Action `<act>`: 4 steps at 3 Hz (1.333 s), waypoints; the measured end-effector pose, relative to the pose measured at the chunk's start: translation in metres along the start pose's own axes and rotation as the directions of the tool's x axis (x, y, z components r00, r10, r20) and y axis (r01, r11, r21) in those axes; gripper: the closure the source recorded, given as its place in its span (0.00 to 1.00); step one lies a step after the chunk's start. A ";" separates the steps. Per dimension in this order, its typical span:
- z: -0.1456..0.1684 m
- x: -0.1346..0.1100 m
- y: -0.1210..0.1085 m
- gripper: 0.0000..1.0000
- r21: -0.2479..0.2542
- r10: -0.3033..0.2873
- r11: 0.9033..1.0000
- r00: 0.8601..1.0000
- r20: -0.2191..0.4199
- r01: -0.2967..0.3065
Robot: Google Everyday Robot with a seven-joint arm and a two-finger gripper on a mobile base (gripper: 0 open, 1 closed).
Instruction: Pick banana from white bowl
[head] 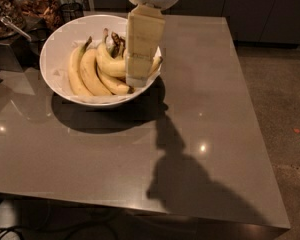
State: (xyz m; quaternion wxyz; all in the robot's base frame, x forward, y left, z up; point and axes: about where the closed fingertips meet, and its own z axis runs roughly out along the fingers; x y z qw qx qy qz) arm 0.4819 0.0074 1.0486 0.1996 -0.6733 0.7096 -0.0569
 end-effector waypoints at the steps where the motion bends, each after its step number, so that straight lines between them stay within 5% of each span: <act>1: 0.000 -0.017 -0.016 0.00 0.026 0.057 0.998 0.998 0.022 -0.057; 2: 0.010 -0.032 -0.041 0.00 0.008 0.131 0.991 0.991 0.023 -0.131; 3: 0.033 -0.046 -0.052 0.00 -0.047 0.140 0.989 0.990 0.033 -0.139; 4: 0.036 -0.047 -0.059 0.00 -0.019 0.161 0.987 0.986 0.050 -0.161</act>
Offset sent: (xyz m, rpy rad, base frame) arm 0.0703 0.0388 0.0030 0.0454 0.1281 -0.2041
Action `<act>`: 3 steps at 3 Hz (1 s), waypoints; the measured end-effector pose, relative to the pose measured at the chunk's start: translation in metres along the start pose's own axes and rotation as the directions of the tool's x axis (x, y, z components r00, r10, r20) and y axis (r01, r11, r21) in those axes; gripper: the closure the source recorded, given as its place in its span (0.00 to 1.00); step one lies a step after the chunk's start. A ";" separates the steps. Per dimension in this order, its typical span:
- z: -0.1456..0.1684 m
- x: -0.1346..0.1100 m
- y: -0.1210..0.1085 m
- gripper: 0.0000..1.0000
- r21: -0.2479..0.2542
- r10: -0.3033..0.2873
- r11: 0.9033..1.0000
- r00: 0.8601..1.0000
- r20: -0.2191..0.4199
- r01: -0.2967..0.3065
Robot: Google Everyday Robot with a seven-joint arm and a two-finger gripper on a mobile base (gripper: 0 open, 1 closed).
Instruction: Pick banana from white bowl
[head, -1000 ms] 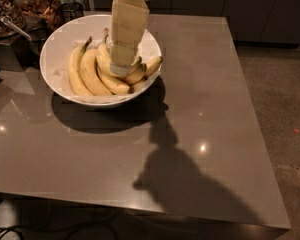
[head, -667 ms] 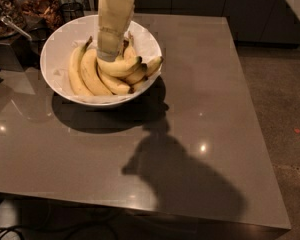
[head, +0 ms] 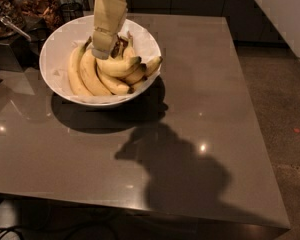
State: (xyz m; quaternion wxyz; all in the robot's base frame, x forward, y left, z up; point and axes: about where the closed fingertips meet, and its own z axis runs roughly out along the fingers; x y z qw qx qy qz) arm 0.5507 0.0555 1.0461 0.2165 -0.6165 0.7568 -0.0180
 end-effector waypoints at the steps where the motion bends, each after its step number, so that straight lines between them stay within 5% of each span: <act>1: 0.016 -0.003 -0.003 0.11 0.000 0.045 0.999 0.999 -0.027 -0.045; 2: 0.032 -0.007 -0.006 0.29 -0.006 0.081 0.997 0.995 -0.059 -0.082; 3: 0.045 -0.008 -0.006 0.35 -0.016 0.106 0.994 0.991 -0.084 -0.108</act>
Offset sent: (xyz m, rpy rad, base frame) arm 0.0169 0.0073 -0.0452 -0.0922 0.1173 -0.1476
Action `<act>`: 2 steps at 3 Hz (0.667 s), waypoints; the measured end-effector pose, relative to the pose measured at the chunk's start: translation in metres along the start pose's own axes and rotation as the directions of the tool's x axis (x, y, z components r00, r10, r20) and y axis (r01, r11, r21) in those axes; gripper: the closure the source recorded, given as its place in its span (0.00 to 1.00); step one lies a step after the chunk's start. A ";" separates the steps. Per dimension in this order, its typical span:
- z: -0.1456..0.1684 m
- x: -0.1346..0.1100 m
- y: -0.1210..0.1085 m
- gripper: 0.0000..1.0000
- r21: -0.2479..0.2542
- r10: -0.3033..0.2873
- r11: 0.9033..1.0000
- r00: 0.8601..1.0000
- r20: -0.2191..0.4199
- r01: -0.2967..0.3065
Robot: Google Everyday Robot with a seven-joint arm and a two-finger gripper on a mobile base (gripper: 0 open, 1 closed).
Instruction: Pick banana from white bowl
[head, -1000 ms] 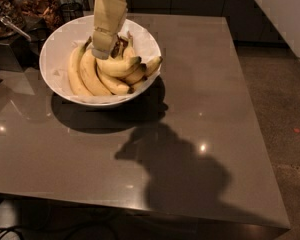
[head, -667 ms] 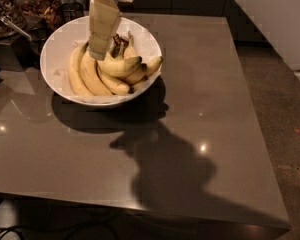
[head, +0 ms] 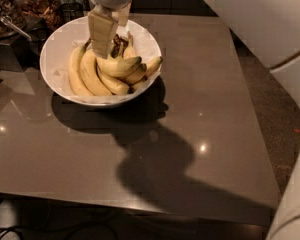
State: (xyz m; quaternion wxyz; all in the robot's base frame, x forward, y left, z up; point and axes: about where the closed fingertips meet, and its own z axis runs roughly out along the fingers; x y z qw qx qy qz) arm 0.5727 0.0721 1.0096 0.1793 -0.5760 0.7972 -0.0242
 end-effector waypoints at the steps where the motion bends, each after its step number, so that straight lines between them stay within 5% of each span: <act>1: 0.015 0.002 0.004 0.30 -0.020 0.020 1.000 0.999 -0.027 -0.020; 2: 0.027 0.000 0.006 0.22 -0.033 0.027 0.999 0.998 -0.052 -0.028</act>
Offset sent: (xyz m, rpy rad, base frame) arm -0.0067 -0.0035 -0.0451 -0.1060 0.1368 -0.0514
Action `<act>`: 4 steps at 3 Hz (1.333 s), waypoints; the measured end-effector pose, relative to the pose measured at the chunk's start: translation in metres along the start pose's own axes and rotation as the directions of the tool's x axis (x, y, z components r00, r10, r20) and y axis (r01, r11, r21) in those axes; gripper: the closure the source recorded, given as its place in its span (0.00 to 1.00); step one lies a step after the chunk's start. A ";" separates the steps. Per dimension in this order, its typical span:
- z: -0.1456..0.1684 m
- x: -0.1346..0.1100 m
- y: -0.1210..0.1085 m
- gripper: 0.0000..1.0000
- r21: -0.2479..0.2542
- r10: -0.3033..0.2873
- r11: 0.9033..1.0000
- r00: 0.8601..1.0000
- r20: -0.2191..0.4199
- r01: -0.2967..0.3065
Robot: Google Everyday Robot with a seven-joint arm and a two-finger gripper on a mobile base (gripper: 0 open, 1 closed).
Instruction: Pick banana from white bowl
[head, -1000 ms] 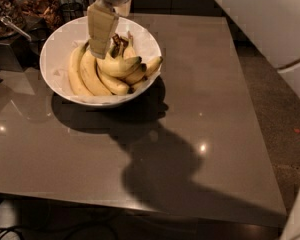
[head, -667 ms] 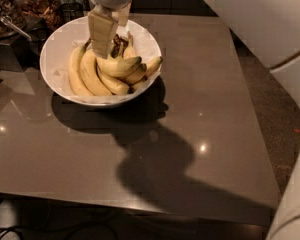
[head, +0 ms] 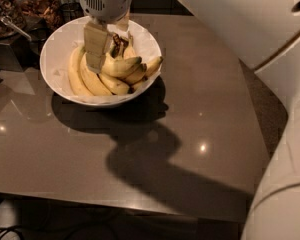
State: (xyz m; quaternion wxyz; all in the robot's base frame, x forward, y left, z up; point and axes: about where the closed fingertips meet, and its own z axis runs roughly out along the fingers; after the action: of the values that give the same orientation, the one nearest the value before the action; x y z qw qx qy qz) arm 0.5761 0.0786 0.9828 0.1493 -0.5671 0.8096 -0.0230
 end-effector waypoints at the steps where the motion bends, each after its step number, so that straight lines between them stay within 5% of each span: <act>1: 0.012 -0.003 -0.002 0.27 -0.015 0.008 1.000 1.000 -0.024 -0.009; 4: 0.055 -0.004 -0.008 0.46 -0.074 0.034 0.996 0.996 -0.086 -0.040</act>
Offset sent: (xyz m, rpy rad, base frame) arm 0.0064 -0.0085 -0.0411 -0.1149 0.1502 -0.0349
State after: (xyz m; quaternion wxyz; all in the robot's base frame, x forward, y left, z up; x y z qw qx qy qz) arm 0.5995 0.0869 0.9326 0.0938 -0.5559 0.8259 -0.0135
